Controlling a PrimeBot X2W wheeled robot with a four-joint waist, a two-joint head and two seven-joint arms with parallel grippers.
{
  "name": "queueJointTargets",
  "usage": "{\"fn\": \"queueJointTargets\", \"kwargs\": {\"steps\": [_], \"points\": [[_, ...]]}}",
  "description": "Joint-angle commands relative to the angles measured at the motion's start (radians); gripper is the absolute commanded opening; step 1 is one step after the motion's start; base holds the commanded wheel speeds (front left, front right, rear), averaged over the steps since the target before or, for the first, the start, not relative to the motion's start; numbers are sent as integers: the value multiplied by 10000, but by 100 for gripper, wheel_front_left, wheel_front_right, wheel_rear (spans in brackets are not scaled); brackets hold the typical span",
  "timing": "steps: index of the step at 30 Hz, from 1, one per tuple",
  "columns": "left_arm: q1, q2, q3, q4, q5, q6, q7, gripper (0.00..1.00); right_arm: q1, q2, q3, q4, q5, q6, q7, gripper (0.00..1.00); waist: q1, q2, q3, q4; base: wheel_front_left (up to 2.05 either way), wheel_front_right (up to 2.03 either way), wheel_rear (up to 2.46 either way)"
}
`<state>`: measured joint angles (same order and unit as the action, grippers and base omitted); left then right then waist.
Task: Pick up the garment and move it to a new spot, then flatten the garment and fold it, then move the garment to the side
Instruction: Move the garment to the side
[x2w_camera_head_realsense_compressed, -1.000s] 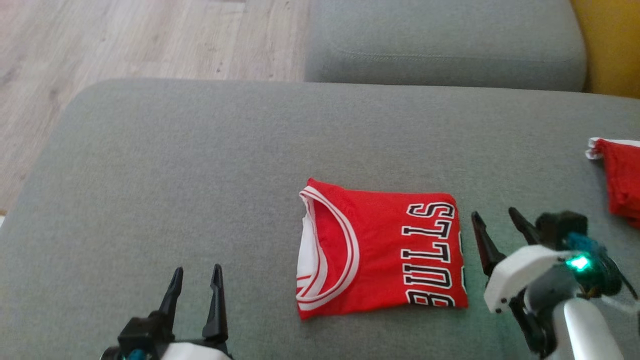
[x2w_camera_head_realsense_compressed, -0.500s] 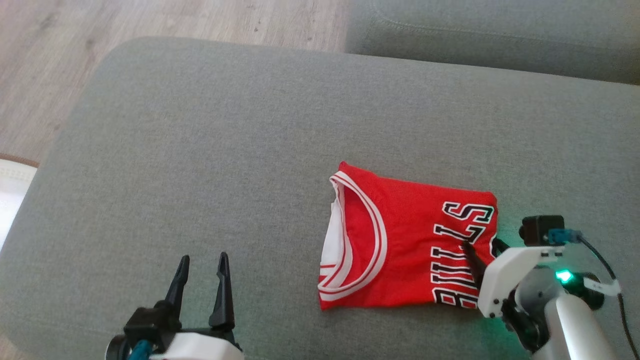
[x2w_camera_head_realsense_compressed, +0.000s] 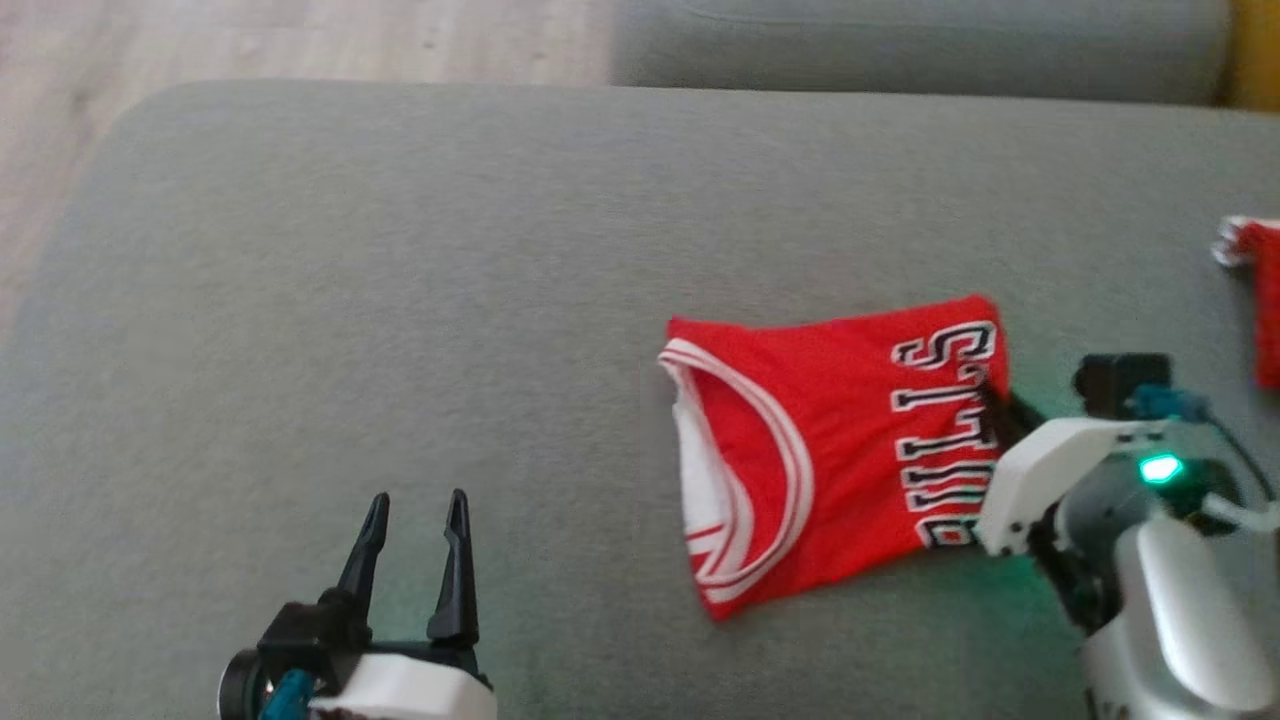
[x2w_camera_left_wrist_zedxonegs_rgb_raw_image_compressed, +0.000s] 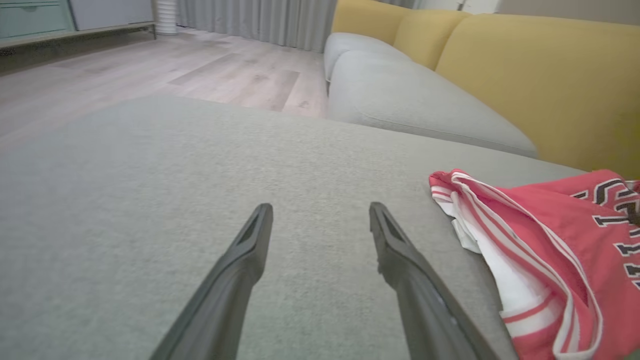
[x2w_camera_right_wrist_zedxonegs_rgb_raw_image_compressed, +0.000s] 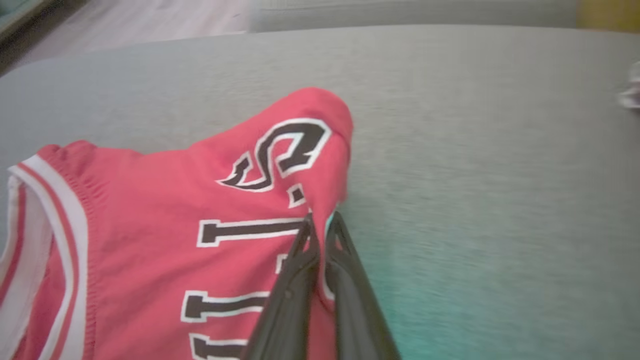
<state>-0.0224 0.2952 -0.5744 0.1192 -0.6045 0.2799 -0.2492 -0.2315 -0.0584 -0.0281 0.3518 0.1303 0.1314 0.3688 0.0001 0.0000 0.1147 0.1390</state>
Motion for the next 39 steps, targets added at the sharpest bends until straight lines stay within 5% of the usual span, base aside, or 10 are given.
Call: {"fn": "queueJointTargets", "kwargs": {"steps": [1,9,19,26,39], "points": [[-563,3,432,-356,112,-25,-125,100,-433,-272,84,-486,-68,-7,-90,0,-1,0,184,-639,0,0,0],[-1053,11,460,-614,272,-181,-106,100,-884,-1002,-262,-1379,31,-7,150,0,-1,0,1019,-2823,0,0,0],[-1934,328,314,-868,643,-231,363,100,-1642,-810,-370,-1682,215,-7,-149,0,-1,0,1908,-4665,0,0,0],[-2030,492,299,-971,696,-170,543,100,-2293,-796,-147,-1504,262,-7,-323,0,-1,0,2009,-4740,0,0,0],[-1758,366,417,-883,520,-10,327,100,-4656,-1465,-354,-750,281,-7,569,0,-1,0,1775,-3687,0,0,0]]}}
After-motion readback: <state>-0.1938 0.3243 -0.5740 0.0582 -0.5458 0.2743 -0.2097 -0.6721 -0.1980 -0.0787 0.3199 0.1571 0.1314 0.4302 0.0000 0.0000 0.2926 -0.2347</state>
